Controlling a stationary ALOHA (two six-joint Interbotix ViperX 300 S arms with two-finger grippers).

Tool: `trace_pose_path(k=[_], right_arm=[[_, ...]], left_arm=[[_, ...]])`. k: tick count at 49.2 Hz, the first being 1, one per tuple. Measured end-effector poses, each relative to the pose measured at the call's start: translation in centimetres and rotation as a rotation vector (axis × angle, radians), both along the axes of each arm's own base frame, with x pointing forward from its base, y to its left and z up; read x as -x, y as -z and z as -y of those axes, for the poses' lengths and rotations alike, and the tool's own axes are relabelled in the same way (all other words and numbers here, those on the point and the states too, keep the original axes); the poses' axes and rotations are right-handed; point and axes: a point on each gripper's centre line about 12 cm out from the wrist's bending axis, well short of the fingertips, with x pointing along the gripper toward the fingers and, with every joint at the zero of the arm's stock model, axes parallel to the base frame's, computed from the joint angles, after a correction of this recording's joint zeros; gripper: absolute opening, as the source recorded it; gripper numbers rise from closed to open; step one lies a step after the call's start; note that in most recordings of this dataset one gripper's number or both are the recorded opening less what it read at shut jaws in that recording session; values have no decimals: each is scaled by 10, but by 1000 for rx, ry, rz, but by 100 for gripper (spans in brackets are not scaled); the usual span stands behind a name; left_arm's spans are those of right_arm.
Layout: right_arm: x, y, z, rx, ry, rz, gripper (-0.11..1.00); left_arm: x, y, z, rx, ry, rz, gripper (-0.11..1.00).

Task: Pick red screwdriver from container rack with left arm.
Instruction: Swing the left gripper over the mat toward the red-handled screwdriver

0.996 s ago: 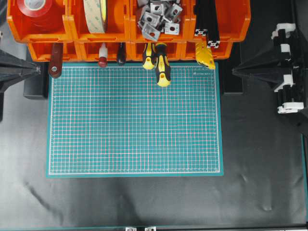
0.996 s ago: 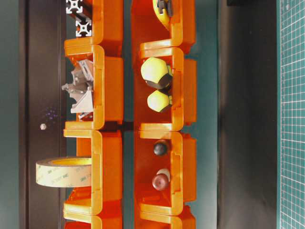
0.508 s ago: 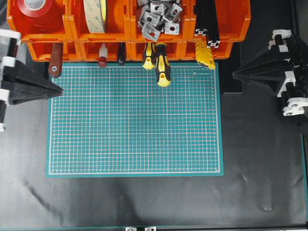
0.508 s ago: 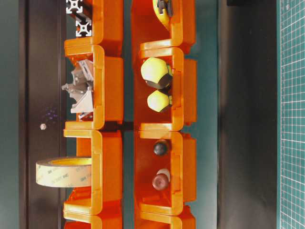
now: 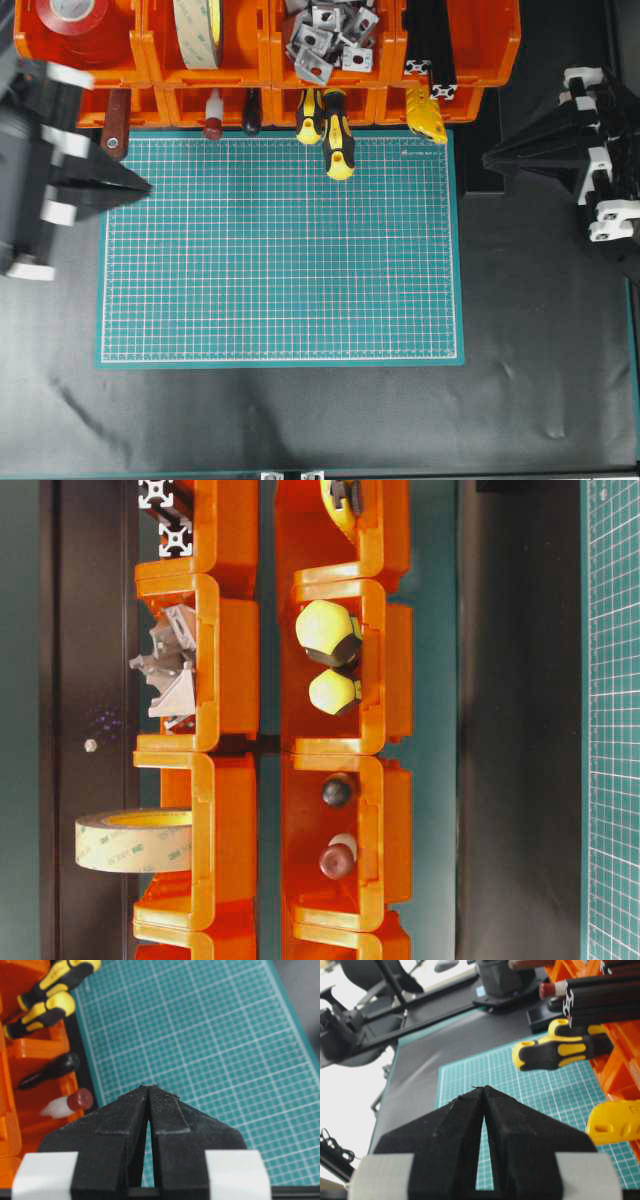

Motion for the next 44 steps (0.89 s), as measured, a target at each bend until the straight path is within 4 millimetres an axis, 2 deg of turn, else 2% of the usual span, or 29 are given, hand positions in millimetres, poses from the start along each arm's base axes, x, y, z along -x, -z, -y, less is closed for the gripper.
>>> trace_pose_path(k=[6, 12, 21, 30, 37, 44], right_arm=[[1, 2, 0, 5, -2, -18, 0], [2, 4, 0, 11, -4, -41, 0], [7, 6, 0, 29, -11, -73, 0], [13, 3, 0, 32, -10, -71, 0], [17, 3, 0, 36, -13, -80, 0], [20, 4, 0, 38, -13, -97, 0]], left_arm=[[-17, 8, 6, -72, -80, -64, 0], [-33, 18, 19, -238, -166, -94, 0], [-44, 32, 31, -394, -316, -64, 0], [-55, 53, 36, -491, -384, -120, 0], [-66, 80, 42, -536, -384, -179, 0], [-70, 92, 41, -536, -411, -187, 0]])
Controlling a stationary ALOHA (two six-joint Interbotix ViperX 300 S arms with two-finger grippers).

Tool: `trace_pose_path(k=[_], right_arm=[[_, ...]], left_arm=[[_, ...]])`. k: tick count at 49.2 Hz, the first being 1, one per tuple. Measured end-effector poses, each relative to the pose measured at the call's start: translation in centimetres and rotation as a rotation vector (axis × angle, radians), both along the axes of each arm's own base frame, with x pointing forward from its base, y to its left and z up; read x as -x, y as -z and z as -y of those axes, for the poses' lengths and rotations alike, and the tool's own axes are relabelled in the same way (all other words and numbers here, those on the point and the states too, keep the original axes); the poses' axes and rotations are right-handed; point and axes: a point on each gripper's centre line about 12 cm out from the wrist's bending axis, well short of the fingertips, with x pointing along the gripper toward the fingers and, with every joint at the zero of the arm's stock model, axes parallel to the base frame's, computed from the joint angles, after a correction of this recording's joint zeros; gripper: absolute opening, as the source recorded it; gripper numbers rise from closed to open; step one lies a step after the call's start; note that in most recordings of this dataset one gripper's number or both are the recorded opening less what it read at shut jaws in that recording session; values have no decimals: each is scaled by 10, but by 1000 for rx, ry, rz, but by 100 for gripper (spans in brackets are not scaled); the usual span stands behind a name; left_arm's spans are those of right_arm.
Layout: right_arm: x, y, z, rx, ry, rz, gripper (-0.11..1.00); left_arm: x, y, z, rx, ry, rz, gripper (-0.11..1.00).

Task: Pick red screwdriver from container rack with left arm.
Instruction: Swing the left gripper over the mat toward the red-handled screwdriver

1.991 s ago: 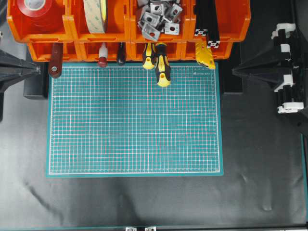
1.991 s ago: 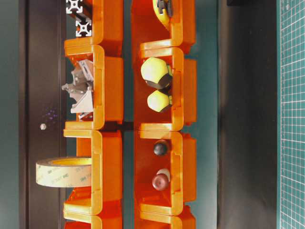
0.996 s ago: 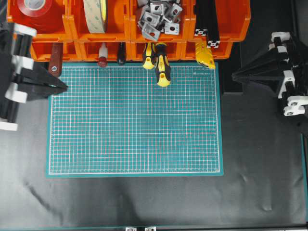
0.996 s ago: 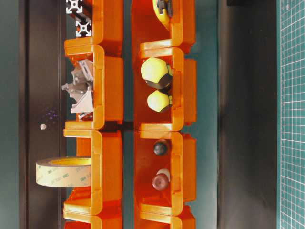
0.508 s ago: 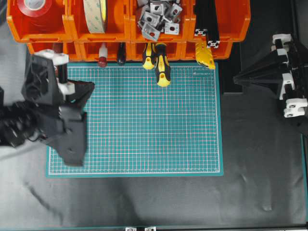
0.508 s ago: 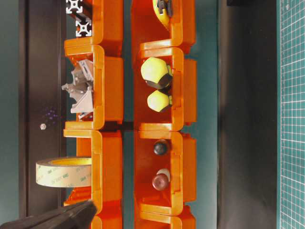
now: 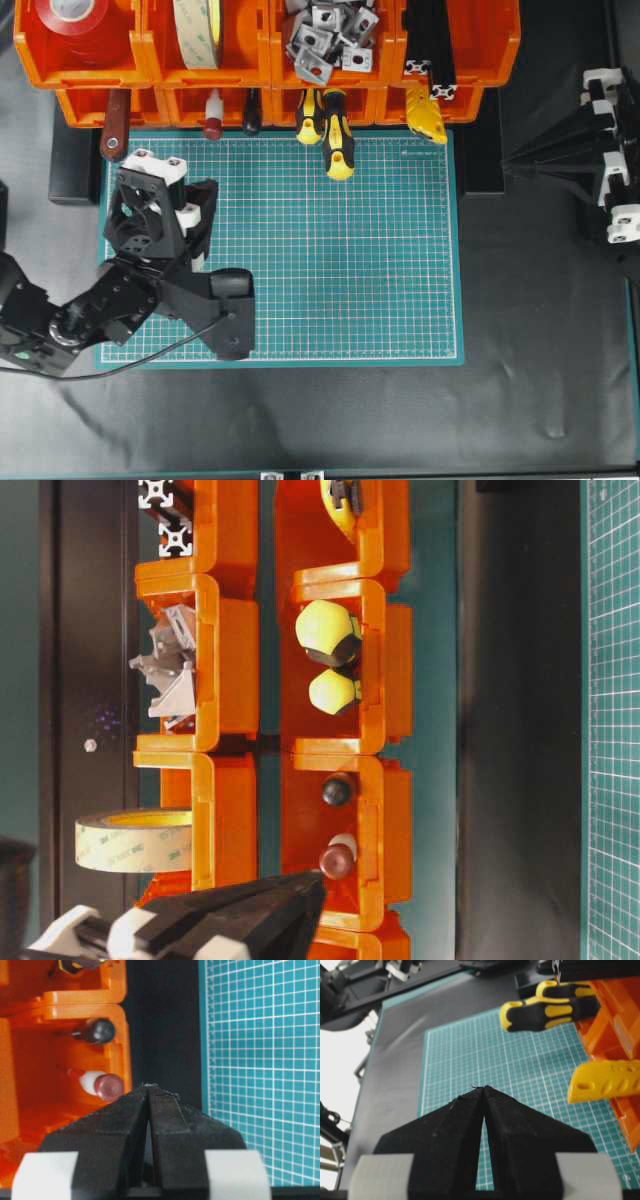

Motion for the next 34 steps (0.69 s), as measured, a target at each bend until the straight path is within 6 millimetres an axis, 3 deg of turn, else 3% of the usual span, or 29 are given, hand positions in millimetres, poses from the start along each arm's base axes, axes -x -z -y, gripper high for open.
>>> trace_pose_path(k=[34], right_arm=[[12, 6, 1, 46, -5, -2, 0]], left_arm=[[-5, 2, -13, 15, -36, 19, 0]])
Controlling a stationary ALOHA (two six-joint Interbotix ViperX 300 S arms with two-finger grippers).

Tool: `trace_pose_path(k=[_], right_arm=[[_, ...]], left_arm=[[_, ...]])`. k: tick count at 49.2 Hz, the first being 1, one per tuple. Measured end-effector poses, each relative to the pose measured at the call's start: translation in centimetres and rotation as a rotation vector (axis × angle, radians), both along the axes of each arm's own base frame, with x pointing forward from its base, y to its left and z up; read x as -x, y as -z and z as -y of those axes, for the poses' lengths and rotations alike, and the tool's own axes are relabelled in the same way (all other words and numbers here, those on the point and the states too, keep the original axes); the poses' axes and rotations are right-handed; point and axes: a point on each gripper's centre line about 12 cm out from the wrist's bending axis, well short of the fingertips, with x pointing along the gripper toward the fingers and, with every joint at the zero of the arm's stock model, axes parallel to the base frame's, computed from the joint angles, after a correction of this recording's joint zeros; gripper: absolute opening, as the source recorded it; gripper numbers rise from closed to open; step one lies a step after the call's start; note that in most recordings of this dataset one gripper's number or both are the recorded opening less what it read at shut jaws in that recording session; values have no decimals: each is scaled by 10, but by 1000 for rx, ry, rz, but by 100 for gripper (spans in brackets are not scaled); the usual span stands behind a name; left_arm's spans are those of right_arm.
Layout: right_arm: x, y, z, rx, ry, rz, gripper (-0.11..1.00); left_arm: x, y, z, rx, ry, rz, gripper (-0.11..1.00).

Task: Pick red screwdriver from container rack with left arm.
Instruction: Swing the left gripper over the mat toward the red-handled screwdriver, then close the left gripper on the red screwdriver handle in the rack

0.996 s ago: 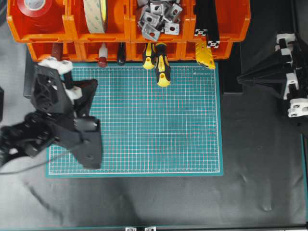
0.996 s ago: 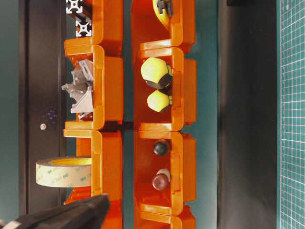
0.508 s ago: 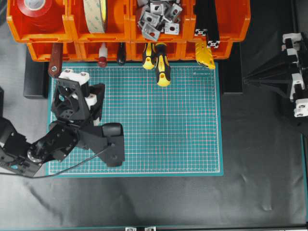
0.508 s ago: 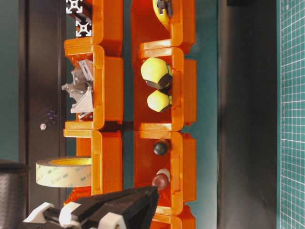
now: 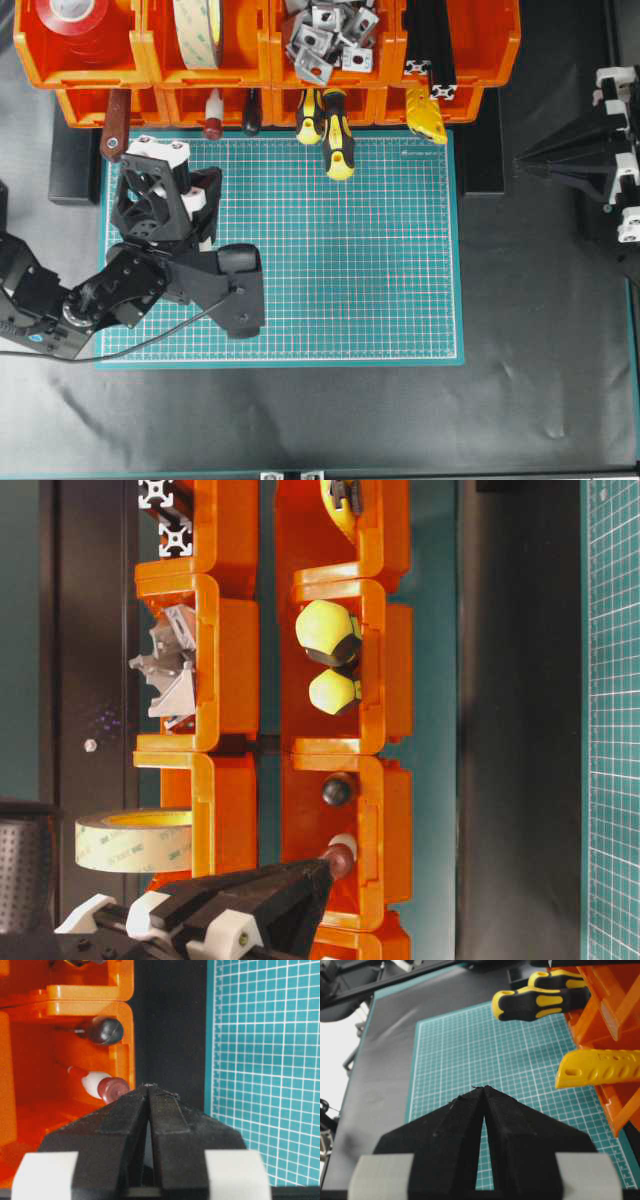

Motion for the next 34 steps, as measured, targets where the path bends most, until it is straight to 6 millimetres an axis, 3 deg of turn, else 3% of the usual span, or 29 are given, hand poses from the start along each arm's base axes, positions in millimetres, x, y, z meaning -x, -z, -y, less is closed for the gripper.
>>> trace_pose_path(k=[7, 10, 13, 21, 25, 34], right_arm=[[1, 4, 0, 0, 2, -8, 0], [2, 5, 0, -1, 2, -8, 0], [2, 5, 0, 2, 1, -8, 0], [3, 5, 0, 2, 0, 0, 0], [5, 6, 1, 2, 2, -17, 0], [7, 7, 1, 1, 3, -31, 0]], left_arm=[[-1, -1, -5, 3, -16, 5, 2], [-2, 0, -8, 3, -23, 5, 9], [-2, -1, -10, 7, -33, 11, 21], [-3, 1, -18, 15, -55, 18, 70], [-2, 7, -21, 15, -50, 6, 86], [-1, 14, -26, 21, -43, -4, 80]])
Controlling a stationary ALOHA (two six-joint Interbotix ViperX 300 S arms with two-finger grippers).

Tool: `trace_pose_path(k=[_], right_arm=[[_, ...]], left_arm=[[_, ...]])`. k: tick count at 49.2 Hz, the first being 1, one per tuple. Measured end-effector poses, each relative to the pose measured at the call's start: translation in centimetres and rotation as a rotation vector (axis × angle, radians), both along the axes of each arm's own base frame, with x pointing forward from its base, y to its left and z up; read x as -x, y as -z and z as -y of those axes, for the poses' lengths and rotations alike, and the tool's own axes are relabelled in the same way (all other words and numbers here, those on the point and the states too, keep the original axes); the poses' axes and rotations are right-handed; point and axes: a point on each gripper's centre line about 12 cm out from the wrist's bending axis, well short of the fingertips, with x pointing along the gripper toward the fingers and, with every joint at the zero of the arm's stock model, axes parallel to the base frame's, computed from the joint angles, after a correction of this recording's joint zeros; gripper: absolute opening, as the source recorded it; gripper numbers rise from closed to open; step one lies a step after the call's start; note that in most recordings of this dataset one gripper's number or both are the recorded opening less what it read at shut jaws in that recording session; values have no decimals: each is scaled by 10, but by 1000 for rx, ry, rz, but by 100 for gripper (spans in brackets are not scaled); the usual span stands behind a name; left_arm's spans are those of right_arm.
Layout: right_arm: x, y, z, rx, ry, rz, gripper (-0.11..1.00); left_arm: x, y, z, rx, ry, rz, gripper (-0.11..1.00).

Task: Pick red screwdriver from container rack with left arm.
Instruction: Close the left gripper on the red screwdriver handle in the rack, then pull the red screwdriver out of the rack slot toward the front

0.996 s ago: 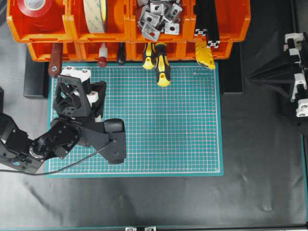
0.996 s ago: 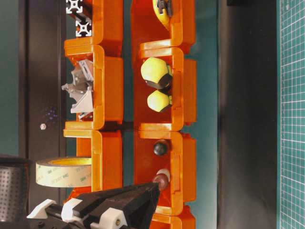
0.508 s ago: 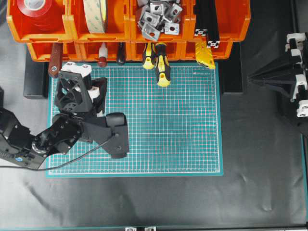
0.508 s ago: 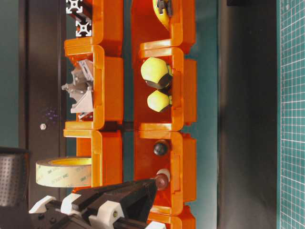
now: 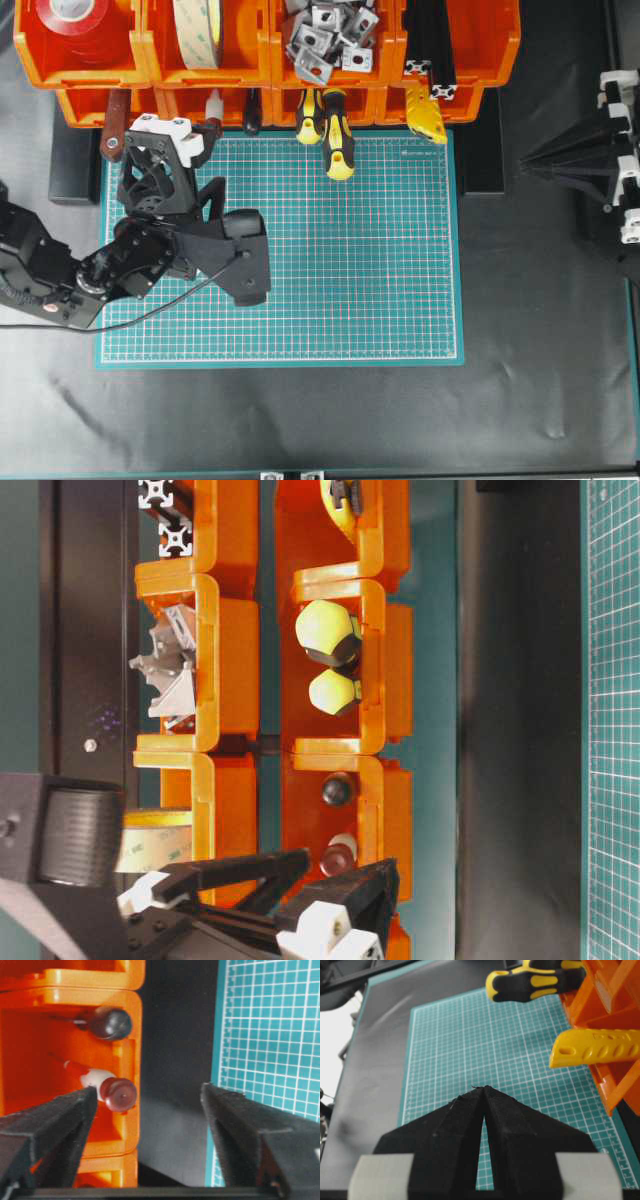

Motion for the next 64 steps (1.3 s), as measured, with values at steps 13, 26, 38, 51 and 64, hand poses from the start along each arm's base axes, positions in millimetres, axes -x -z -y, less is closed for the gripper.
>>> trace_pose_path(k=[13, 26, 38, 51, 64], right_arm=[[2, -1, 0, 0, -1, 6, 0], [2, 3, 0, 2, 0, -1, 0], [4, 2, 0, 1, 0, 8, 0], [5, 0, 0, -1, 1, 18, 0], [5, 1, 0, -6, 0, 15, 0]], left_arm=[[-1, 2, -15, 1, -35, -5, 82], [-1, 1, -18, 0, -39, -6, 82], [-1, 1, -22, 0, -50, -6, 81], [-1, 1, -23, 4, -59, 1, 51], [-7, -9, -22, 11, -56, 27, 30]])
